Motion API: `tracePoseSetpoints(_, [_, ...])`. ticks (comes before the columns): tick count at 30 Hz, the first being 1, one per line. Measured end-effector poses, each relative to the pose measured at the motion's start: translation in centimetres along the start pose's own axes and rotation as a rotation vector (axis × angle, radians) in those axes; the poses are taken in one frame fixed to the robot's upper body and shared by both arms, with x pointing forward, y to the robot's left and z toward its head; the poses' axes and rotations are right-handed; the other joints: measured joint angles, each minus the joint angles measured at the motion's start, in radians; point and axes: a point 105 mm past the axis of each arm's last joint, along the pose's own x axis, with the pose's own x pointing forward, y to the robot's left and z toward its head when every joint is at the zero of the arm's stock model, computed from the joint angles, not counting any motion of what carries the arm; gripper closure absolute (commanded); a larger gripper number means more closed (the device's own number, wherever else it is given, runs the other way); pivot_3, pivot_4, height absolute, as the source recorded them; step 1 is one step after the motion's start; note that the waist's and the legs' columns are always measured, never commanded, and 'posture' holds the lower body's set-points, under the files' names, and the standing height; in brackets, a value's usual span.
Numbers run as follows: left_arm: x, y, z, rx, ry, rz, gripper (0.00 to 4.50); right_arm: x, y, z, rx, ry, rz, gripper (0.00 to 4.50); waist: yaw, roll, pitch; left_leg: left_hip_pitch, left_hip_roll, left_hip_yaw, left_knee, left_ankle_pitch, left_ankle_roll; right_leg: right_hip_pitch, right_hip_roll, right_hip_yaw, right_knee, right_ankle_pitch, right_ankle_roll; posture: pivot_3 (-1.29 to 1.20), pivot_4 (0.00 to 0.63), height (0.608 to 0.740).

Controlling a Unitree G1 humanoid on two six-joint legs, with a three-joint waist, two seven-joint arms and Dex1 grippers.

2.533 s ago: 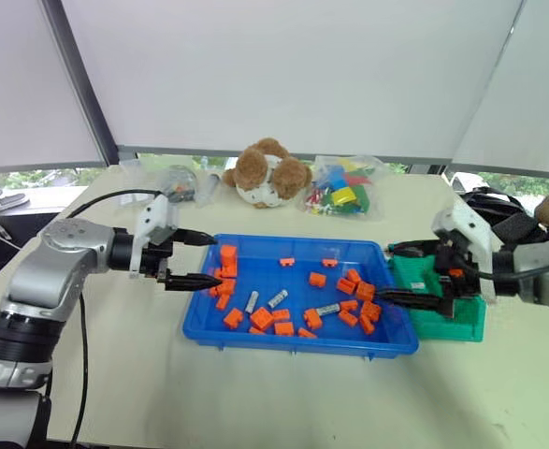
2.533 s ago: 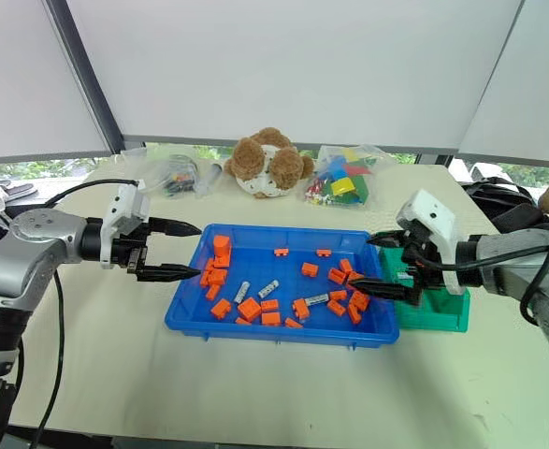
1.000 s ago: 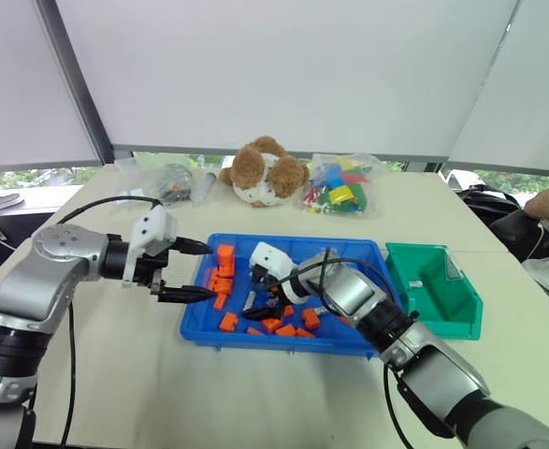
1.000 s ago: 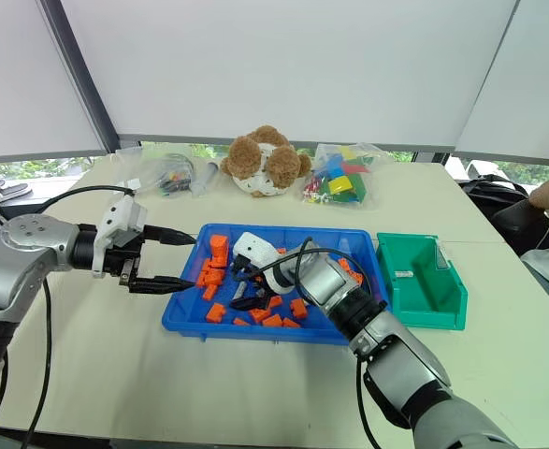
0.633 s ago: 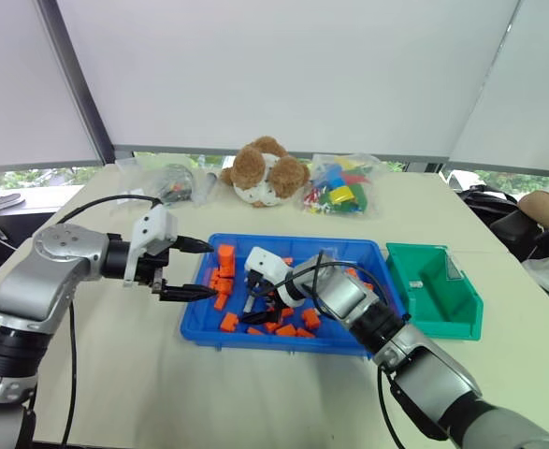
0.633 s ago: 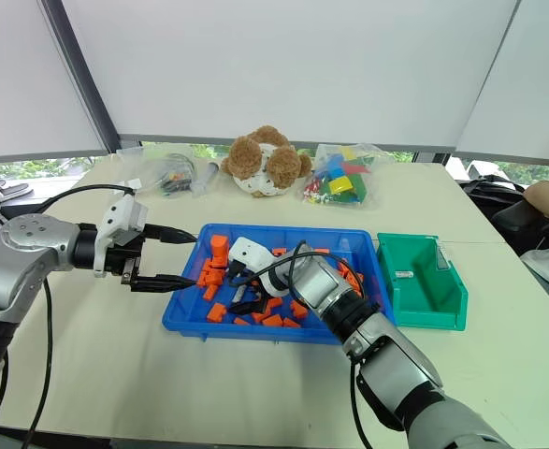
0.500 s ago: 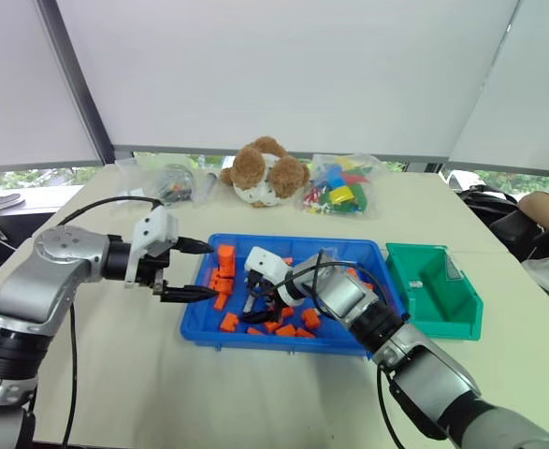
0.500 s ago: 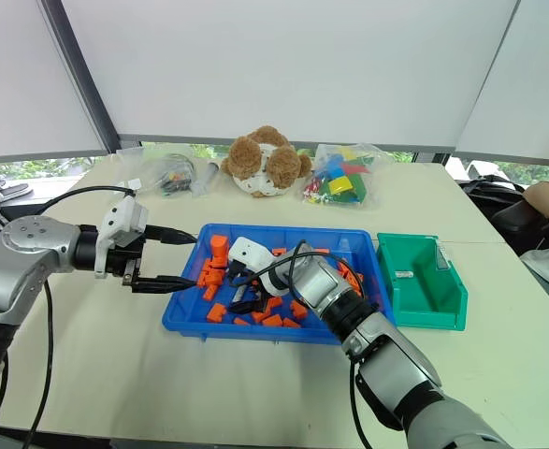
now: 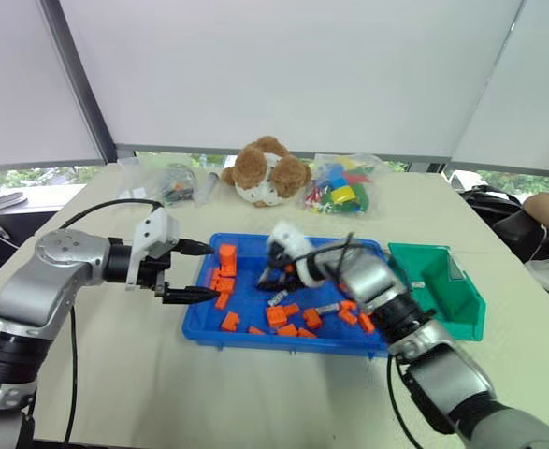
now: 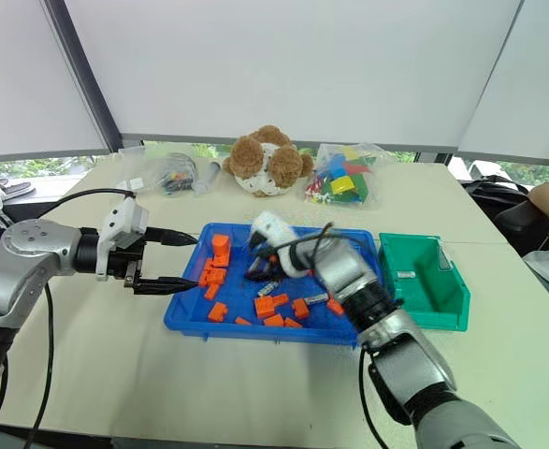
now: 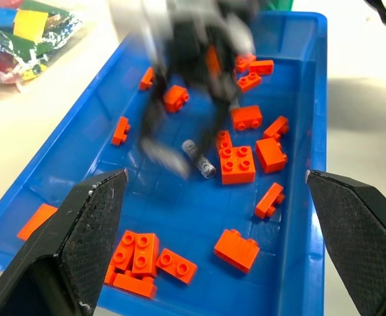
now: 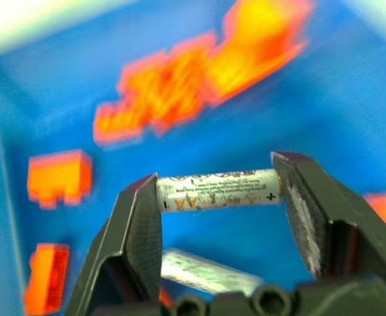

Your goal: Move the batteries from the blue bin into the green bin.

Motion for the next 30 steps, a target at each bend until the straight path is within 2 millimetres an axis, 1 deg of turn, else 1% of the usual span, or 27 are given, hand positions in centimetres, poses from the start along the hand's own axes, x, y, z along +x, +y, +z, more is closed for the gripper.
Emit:
tracePoseSetpoints(1, [0.0, 0.0, -0.1, -0.003, 0.001, 0.000, 0.00, -1.8, -0.8, 0.9, 0.012, -0.045, -0.035, 2.30, 0.000, 0.000, 0.000, 0.000, 0.000, 0.000, 0.000, 0.000, 0.000, 0.000, 0.000, 0.000, 0.000, 0.000, 0.000, 0.00, 0.150, 0.731])
tracePoseSetpoints(2, [0.0, 0.0, 0.0, -0.002, -0.001, -0.003, 0.00, -4.3, -1.9, 1.4, 0.022, -0.076, -0.096, 2.30, 0.002, 0.000, 0.000, 0.000, 0.000, 0.000, 0.000, 0.000, 0.000, 0.000, 0.000, 0.000, 0.000, 0.000, 0.000, 0.00, 0.150, 0.731])
tracePoseSetpoints(3, [0.1, -0.1, -0.1, -0.003, -0.002, -0.007, 0.00, -6.4, -3.1, 1.1, 0.030, -0.076, -0.165, 2.30, 0.003, 0.000, 0.000, 0.000, 0.000, 0.000, 0.000, 0.000, 0.000, 0.001, 0.000, 0.000, -0.001, 0.000, 0.000, 0.00, 0.150, 0.731])
tracePoseSetpoints(4, [0.1, -0.1, -0.1, -0.005, -0.001, -0.009, 0.00, -8.0, -4.1, 0.4, 0.045, -0.061, -0.226, 2.30, 0.002, -0.001, 0.000, 0.000, 0.000, 0.000, 0.000, 0.000, 0.000, 0.001, 0.000, 0.000, -0.001, 0.000, 0.000, 0.00, 0.150, 0.731])
tracePoseSetpoints(5, [0.1, -0.2, -0.1, -0.006, -0.004, -0.014, 0.00, -10.2, -5.3, -1.1, 0.067, -0.015, -0.307, 2.30, 0.001, -0.001, 0.000, 0.000, -0.001, 0.000, 0.000, 0.000, 0.000, 0.001, 0.000, 0.000, -0.002, 0.000, 0.000, 0.00, 0.150, 0.731])
tracePoseSetpoints(8, [0.2, -0.2, -0.1, -0.008, -0.009, -0.023, 0.00, -14.7, -7.3, -5.6, 0.146, 0.114, -0.464, 2.30, -0.003, 0.000, 0.000, 0.000, -0.001, 0.000, 0.000, 0.000, 0.001, 0.000, 0.000, 0.001, -0.002, 0.000, 0.000, 0.00, 0.150, 0.731])
tracePoseSetpoints(10, [0.5, -0.2, -0.1, -0.009, -0.019, -0.029, 0.00, -17.0, -8.0, -7.5, 0.169, 0.176, -0.535, 2.30, -0.011, 0.001, 0.000, 0.000, -0.001, 0.000, -0.001, -0.001, 0.001, -0.001, 0.000, 0.001, -0.001, 0.000, 0.000, 0.00, 0.150, 0.731])
tracePoseSetpoints(13, [0.8, -0.2, -0.2, -0.007, -0.026, -0.040, 0.00, -19.8, -8.6, -9.4, 0.166, 0.252, -0.611, 2.30, -0.015, 0.001, 0.000, 0.000, 0.000, 0.000, -0.001, -0.001, 0.002, -0.001, 0.001, 0.002, -0.001, 0.000, 0.000, 0.00, 0.150, 0.731])
tracePoseSetpoints(16, [0.8, -0.2, -0.2, -0.002, -0.024, -0.044, 0.00, -20.9, -8.6, -10.5, 0.182, 0.283, -0.631, 2.30, -0.015, 0.001, 0.000, 0.001, 0.000, 0.001, -0.001, -0.001, 0.002, -0.001, 0.001, 0.002, -0.001, 0.000, 0.000, 0.00, 0.150, 0.731])
tracePoseSetpoints(19, [0.8, -0.3, -0.3, -0.003, -0.019, -0.047, 0.00, -21.0, -8.2, -11.6, 0.198, 0.301, -0.610, 2.30, -0.009, 0.001, 0.000, 0.001, 0.000, 0.001, -0.001, -0.001, 0.002, 0.000, 0.001, 0.002, -0.001, 0.000, 0.000, 0.00, 0.150, 0.731])
tracePoseSetpoints(21, [0.8, -0.2, -0.4, -0.002, -0.016, -0.046, 0.00, -20.9, -8.0, -12.0, 0.202, 0.304, -0.597, 1.22, -0.007, 0.001, 0.000, 0.001, 0.000, 0.001, 0.000, -0.001, 0.002, 0.000, 0.000, 0.002, -0.001, 0.000, 0.000, 0.00, 0.150, 0.731])
tracePoseSetpoints(22, [0.8, -0.2, -0.4, -0.002, -0.015, -0.046, 0.00, -20.9, -7.9, -12.2, 0.206, 0.302, -0.592, 0.81, -0.006, 0.001, 0.000, 0.001, 0.000, 0.001, 0.000, -0.001, 0.002, 0.000, 0.000, 0.002, -0.001, 0.000, 0.000, 0.00, 0.150, 0.731])
tracePoseSetpoints(23, [0.8, -0.2, -0.4, -0.002, -0.015, -0.046, 0.00, -20.9, -7.9, -12.3, 0.211, 0.302, -0.591, 0.29, -0.005, 0.001, 0.000, 0.001, 0.000, 0.001, 0.000, -0.001, 0.002, 0.000, 0.000, 0.002, -0.001, 0.000, 0.000, 0.00, 0.150, 0.731])
tracePoseSetpoints(24, [0.8, -0.2, -0.4, -0.002, -0.015, -0.046, 0.00, -20.9, -8.0, -12.3, 0.216, 0.299, -0.590, 0.04, -0.004, 0.001, 0.000, 0.001, 0.000, 0.001, 0.000, -0.001, 0.002, 0.000, 0.000, 0.002, -0.001, 0.000, 0.000, 0.00, 0.150, 0.731])
tracePoseSetpoints(26, [0.8, -0.2, -0.4, -0.002, -0.015, -0.045, 0.00, -21.2, -8.2, -12.1, 0.212, 0.296, -0.594, 0.04, -0.003, 0.001, 0.000, 0.001, -0.001, 0.001, 0.000, -0.001, 0.002, 0.000, 0.000, 0.002, -0.001, 0.000, 0.000, 0.00, 0.150, 0.731])
tracePoseSetpoints(28, [0.8, -0.2, -0.4, -0.002, -0.014, -0.045, 0.00, -21.5, -8.5, -11.2, 0.189, 0.280, -0.599, 0.04, -0.004, 0.001, 0.000, 0.001, 0.000, 0.001, 0.000, -0.001, 0.002, 0.000, 0.000, 0.002, -0.001, 0.000, 0.000, 0.00, 0.150, 0.731])
tracePoseSetpoints(30, [0.7, -0.2, -0.4, -0.002, -0.014, -0.045, 0.00, -21.2, -8.5, -9.9, 0.168, 0.244, -0.579, 0.04, -0.005, 0.001, 0.000, 0.001, 0.000, 0.001, 0.000, -0.001, 0.002, 0.000, 0.000, 0.002, -0.001, 0.000, 0.000, 0.00, 0.150, 0.731])
